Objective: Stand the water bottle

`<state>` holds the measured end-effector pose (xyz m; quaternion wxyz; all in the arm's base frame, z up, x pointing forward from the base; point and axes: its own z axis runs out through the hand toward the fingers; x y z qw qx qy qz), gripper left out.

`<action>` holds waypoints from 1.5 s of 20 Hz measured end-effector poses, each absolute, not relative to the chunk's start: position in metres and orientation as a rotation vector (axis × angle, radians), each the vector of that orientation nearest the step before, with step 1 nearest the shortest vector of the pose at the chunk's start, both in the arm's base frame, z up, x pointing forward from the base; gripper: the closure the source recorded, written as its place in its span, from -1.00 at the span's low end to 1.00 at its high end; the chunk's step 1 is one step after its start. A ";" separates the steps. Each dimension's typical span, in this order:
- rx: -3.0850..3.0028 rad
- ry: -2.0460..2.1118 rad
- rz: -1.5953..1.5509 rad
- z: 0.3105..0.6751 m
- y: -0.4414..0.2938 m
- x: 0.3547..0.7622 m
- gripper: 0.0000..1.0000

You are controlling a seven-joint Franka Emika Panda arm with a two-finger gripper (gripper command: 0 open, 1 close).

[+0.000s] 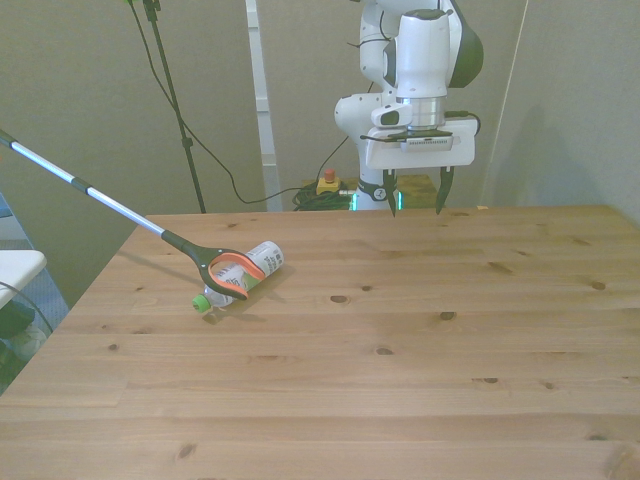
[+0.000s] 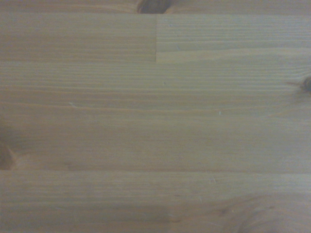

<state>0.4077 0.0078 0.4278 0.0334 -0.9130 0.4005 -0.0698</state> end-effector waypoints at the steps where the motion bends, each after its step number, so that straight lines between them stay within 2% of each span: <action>1: -2.809 1.231 -0.216 0.428 0.008 0.408 -1.00; 8: -2.747 1.310 -0.320 0.462 -0.031 0.435 -1.00; 15: -2.629 1.528 -0.392 0.489 -0.172 0.466 -1.00; 20: -2.586 1.641 -0.413 0.487 -0.241 0.497 -1.00; 24: -2.552 1.723 -0.408 0.471 -0.287 0.522 -1.00; 30: -2.489 1.819 -0.415 0.456 -0.346 0.531 -1.00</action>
